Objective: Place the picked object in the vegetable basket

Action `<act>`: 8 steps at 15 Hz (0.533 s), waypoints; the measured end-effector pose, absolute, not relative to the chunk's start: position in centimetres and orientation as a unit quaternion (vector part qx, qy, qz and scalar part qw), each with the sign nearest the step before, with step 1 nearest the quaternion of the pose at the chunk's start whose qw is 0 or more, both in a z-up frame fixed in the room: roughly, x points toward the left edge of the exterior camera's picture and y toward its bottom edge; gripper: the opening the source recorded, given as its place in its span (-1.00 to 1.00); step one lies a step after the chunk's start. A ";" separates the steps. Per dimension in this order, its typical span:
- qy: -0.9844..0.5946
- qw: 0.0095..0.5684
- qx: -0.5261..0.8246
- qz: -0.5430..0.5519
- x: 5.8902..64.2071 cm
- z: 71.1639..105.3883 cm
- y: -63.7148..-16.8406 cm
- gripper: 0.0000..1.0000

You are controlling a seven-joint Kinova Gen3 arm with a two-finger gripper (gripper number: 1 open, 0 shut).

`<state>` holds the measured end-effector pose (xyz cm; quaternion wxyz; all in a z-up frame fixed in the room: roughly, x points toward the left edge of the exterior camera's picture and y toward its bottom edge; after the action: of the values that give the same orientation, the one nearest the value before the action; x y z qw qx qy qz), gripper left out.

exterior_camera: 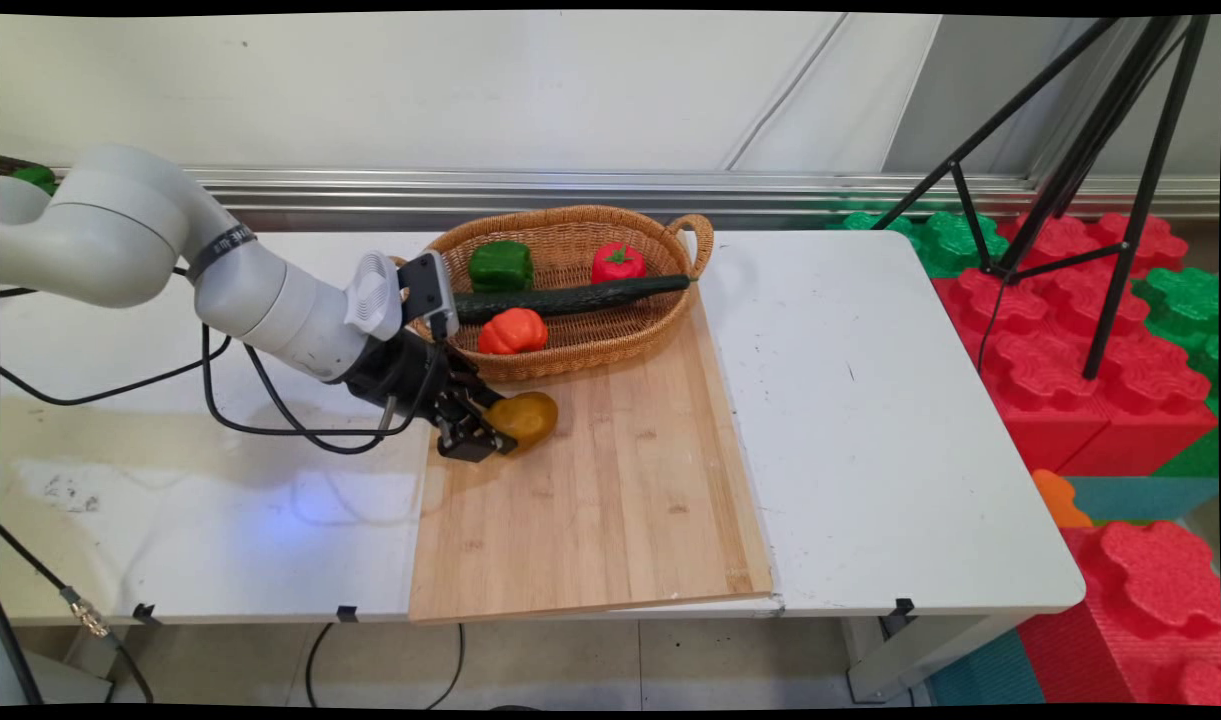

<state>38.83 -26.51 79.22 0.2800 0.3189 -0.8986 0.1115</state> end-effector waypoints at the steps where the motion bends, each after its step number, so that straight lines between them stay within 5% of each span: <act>1: -0.899 0.280 0.318 0.113 38.8 79.1 -26.5 -1.00; 8: -0.901 0.289 0.304 0.110 39.4 79.8 -26.2 -1.00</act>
<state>39.38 -26.20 79.82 0.2890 0.3038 -0.9011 0.1104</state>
